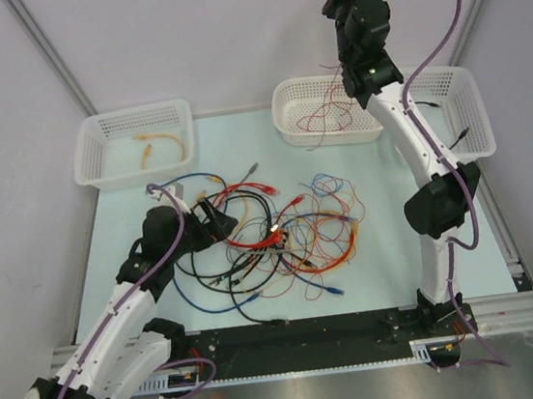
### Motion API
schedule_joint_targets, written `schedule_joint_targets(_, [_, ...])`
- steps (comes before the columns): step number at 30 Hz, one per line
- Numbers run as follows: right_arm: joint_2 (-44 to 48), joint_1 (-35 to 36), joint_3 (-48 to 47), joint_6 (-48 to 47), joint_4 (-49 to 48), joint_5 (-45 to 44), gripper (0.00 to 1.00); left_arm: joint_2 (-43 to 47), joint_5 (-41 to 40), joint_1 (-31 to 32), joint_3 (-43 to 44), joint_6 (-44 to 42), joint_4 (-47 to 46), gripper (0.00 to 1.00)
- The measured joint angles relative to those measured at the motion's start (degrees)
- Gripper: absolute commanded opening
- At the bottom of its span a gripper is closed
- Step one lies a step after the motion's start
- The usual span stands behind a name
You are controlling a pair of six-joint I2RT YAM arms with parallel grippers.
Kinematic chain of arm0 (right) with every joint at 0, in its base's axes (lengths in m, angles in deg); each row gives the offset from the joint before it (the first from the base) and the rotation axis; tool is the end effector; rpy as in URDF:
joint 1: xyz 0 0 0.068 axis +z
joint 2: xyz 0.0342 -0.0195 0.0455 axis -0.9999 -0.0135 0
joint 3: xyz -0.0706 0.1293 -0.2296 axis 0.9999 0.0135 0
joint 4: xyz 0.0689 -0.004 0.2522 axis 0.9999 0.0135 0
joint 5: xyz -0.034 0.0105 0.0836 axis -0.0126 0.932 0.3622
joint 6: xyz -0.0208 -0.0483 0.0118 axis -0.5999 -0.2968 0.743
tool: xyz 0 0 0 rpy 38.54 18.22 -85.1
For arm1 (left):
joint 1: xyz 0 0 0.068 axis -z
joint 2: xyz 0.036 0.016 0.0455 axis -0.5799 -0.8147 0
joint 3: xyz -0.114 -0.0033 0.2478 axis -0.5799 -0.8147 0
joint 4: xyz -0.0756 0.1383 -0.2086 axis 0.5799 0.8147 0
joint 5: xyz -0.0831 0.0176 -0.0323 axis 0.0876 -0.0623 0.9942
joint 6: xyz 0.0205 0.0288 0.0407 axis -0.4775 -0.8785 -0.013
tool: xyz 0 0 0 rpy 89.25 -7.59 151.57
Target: Untangle the cables
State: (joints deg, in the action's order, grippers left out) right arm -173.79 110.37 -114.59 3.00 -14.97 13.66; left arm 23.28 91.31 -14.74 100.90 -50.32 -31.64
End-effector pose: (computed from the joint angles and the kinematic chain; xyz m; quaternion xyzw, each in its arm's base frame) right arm 0.4161 0.1459 0.5250 0.1091 0.5456 0.1001 0.8249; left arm 0.1713 -0.0702 0.2499 -0.0963 0.8607 -0.2984 0.4012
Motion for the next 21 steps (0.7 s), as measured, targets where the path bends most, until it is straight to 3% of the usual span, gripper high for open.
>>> schedule_joint_targets(12, [-9.9, -3.28, 0.72, 2.71, -3.65, -3.13, 0.0, -3.06, -0.11, 0.0, -1.57, -0.04, -1.57, 1.0])
schedule_joint_targets(18, [-11.78, -4.31, 7.5, 4.42, -2.21, -2.62, 0.01, -3.72, -0.09, 0.0, -2.91, 0.46, -2.36, 1.0])
schedule_joint_targets(19, [-11.78, -4.44, 9.51, 4.76, -1.84, -2.54, 0.34, -3.69, -0.09, 0.0, -3.06, 0.57, -2.34, 1.0])
schedule_joint_targets(21, [-11.76, -4.61, 14.56, 6.27, -1.05, -1.51, 0.59, -3.76, -0.09, 0.0, -3.13, 0.83, -2.38, 0.99])
